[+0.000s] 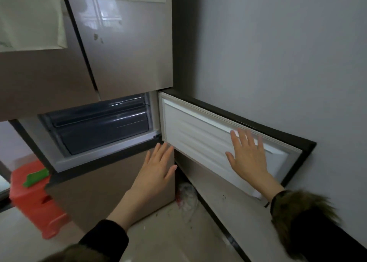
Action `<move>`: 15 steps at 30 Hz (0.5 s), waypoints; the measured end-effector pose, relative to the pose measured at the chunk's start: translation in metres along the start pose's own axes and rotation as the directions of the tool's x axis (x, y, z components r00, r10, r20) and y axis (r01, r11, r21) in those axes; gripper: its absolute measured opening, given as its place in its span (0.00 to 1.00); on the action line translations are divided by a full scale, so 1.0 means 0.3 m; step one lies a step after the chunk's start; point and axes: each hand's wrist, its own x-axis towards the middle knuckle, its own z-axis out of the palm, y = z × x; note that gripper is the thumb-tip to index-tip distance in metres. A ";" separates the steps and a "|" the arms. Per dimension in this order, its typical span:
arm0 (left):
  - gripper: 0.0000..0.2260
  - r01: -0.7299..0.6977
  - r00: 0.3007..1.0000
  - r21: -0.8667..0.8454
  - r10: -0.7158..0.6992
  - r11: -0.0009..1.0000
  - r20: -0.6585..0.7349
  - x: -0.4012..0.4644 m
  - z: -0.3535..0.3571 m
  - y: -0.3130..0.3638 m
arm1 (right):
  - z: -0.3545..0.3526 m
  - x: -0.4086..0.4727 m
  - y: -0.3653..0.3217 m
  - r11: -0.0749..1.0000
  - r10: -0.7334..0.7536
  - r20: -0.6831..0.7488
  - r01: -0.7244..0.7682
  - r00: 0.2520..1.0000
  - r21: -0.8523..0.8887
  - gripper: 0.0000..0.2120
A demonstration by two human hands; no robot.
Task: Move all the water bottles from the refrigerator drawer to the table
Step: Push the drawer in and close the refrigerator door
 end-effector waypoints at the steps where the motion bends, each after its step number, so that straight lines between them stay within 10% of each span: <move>1: 0.27 -0.011 1.000 -0.003 0.011 1.000 0.000 0.009 0.004 0.036 | -0.009 -0.003 0.041 0.998 0.049 0.022 -0.048 0.999 -0.034 0.32; 7: 0.26 -0.038 0.999 -0.026 0.039 0.999 0.027 0.080 0.061 0.253 | -0.025 -0.040 0.231 0.971 0.228 0.119 -0.218 0.966 -0.094 0.35; 15: 0.26 -0.060 0.998 -0.048 0.061 0.997 0.018 0.066 0.115 0.381 | -0.044 -0.040 0.355 0.995 -0.013 -0.040 0.016 0.999 0.095 0.23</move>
